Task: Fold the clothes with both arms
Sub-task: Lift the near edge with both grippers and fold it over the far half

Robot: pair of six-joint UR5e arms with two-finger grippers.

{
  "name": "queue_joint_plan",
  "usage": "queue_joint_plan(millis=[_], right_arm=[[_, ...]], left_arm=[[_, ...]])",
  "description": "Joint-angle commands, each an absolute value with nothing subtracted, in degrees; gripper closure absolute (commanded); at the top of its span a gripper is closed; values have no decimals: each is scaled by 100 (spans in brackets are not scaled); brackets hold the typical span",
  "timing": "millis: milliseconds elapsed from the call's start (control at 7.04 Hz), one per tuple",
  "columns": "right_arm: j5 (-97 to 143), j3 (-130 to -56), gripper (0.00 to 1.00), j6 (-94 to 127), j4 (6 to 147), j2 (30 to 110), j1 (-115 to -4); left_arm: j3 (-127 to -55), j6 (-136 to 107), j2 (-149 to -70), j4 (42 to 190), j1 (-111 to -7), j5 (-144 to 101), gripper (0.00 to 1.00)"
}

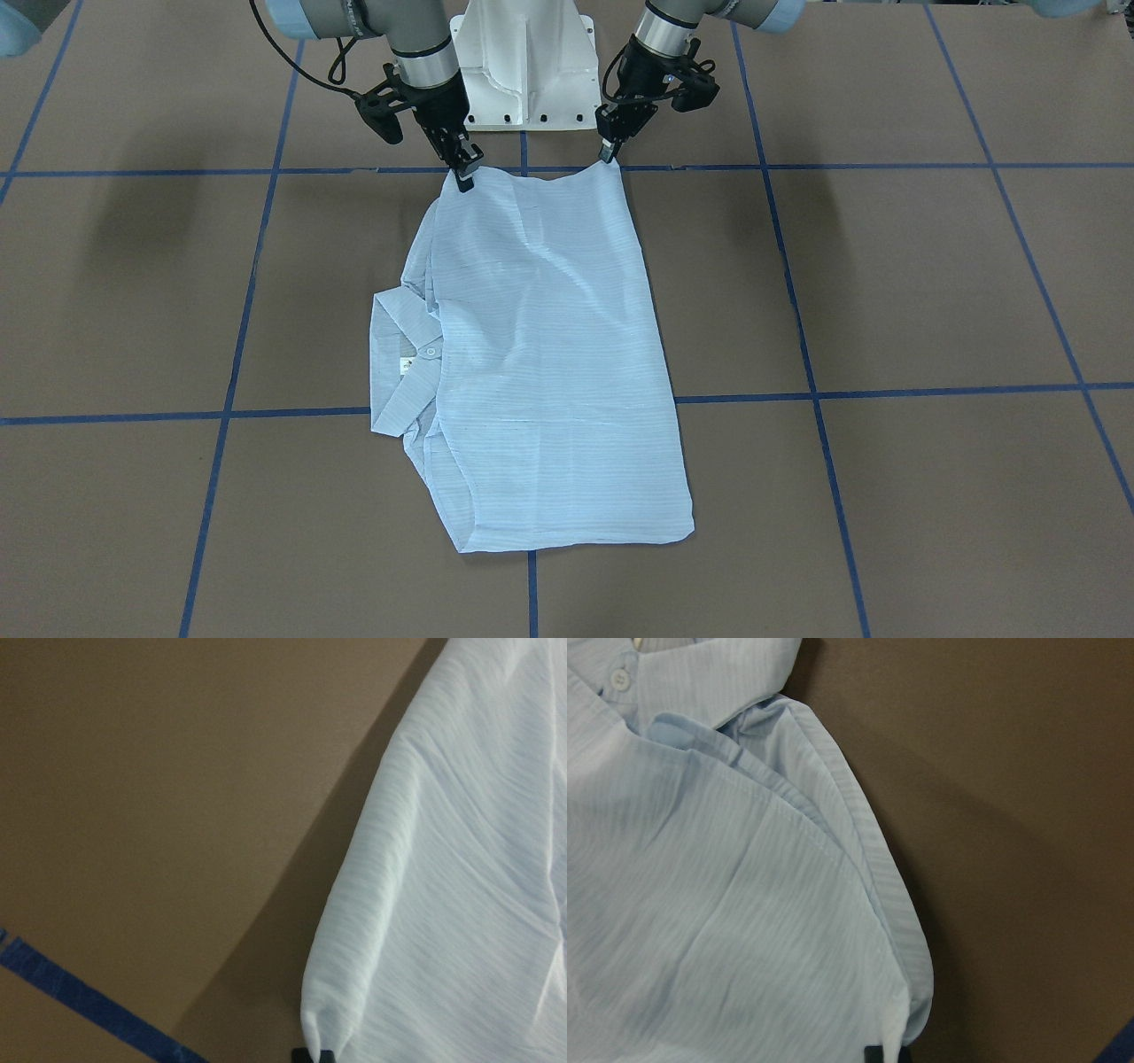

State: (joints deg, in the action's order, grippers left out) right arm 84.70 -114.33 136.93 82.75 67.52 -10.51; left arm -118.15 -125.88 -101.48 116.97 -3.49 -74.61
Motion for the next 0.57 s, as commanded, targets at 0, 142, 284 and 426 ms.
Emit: queue_joint_plan(millis=[0,142,284,426], right_arm=[[8464,-12273,100,13746,8384,7117,-1072],[8473,-12670,100,13746,8707,7154,-1238],[8516,-12822,100,13729,8840,7067,-1552],[8595,-12832,100,13659,8850,6901,-1782]], left_arm=[[-12476,-12682,-10134,11567,-351,-7392,100],[-13029,-12639,-10195,11123,-439,-7426,100],[-13400,-12456,-10282,10892,-709,-7583,100],[-13395,-12089,-10475,10881,-1173,-7846,100]])
